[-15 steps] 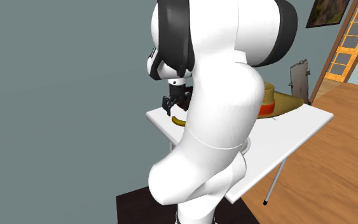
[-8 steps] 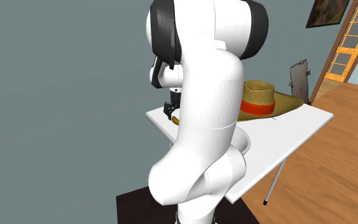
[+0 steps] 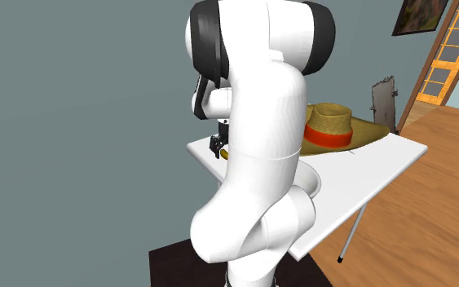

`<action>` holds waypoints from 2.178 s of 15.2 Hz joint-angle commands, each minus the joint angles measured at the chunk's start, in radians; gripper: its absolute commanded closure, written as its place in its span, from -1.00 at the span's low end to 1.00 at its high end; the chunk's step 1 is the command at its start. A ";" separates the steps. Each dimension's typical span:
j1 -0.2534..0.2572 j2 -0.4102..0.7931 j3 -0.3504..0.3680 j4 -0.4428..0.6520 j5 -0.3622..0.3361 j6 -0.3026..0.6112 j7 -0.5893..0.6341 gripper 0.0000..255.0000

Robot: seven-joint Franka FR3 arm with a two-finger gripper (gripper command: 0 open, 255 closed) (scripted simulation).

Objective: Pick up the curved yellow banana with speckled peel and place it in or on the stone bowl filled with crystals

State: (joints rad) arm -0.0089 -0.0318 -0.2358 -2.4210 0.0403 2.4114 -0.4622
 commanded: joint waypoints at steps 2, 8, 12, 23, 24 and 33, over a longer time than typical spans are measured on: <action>0.000 0.001 0.000 0.000 0.000 0.001 0.000 -1.00; 0.000 0.000 0.000 0.000 0.000 0.001 0.000 1.00; 0.000 0.000 0.000 0.000 0.000 0.001 0.000 1.00; -0.002 -0.082 0.003 0.046 -0.030 -0.126 0.025 1.00; -0.003 -0.090 0.004 0.052 -0.032 -0.140 0.027 1.00; -0.004 -0.152 0.010 0.118 -0.048 -0.266 0.043 1.00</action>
State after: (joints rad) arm -0.0133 -0.1738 -0.2275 -2.3090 -0.0056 2.1621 -0.4226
